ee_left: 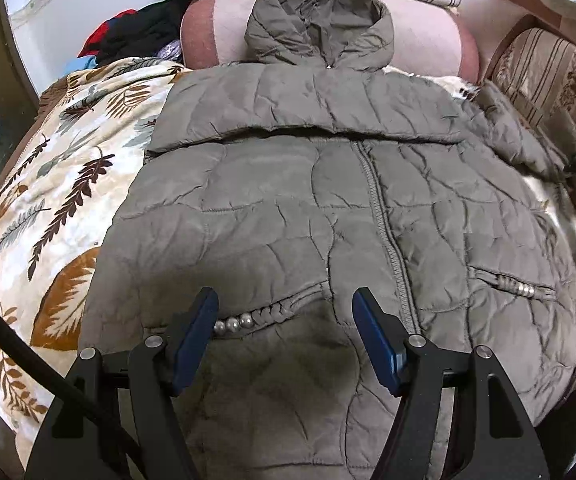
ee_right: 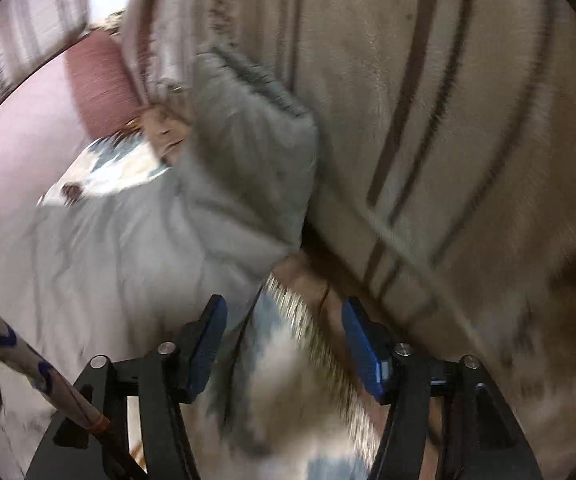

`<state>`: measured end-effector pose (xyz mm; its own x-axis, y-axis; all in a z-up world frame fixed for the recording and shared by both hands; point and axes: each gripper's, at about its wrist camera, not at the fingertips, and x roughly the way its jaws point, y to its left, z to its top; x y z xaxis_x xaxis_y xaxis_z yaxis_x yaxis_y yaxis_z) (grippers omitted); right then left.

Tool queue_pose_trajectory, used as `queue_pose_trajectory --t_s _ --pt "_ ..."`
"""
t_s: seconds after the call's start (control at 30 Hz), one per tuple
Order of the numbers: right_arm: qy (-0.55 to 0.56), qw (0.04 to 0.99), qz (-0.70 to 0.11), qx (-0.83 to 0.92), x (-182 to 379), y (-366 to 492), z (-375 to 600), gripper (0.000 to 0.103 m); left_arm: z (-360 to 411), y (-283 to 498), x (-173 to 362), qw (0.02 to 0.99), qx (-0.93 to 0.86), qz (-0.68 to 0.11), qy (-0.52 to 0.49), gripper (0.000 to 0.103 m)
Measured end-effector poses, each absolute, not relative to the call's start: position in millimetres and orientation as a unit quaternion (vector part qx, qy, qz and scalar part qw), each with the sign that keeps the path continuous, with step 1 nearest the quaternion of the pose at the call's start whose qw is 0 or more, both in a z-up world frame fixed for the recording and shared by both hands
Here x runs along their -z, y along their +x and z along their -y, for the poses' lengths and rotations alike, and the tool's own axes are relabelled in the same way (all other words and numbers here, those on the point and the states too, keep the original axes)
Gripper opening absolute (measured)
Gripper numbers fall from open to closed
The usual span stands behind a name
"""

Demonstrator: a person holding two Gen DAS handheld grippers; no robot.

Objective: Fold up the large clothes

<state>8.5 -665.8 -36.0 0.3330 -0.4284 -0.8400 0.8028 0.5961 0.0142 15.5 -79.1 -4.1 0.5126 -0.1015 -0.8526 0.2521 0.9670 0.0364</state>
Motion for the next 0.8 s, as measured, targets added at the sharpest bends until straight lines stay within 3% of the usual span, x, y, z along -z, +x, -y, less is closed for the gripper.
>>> queue_pose_trajectory --t_s 0.2,0.23,0.27,0.3,0.37,0.63,0.8 --pt "0.212 0.784 -0.425 0.399 45.2 47.6 678.1 0.063 79.8 24.1 12.8 0.862 0.087 -0.493 0.083 0.069" --pt "0.218 0.784 -0.423 0.400 46.0 49.1 682.7 0.057 78.7 25.0 13.8 0.861 0.086 -0.494 0.083 0.069" --pt "0.224 0.780 -0.423 0.402 46.2 51.2 685.7 0.034 77.0 25.3 15.0 0.861 0.083 -0.495 0.083 0.069" --pt "0.232 0.781 -0.421 0.399 44.0 51.9 687.6 0.019 75.6 25.3 15.5 0.861 0.081 -0.495 0.082 0.069" --pt "0.252 0.789 -0.408 0.384 32.8 46.1 689.4 0.013 71.6 25.4 15.8 0.863 0.081 -0.494 0.077 0.069" --pt "0.242 0.841 -0.356 0.327 -51.3 25.1 642.0 0.011 47.7 16.5 6.2 0.873 0.081 -0.478 0.042 0.069" --pt "0.296 0.868 -0.340 0.208 -84.8 33.6 573.8 0.011 24.1 8.8 -4.4 0.883 0.070 -0.465 0.021 0.069"
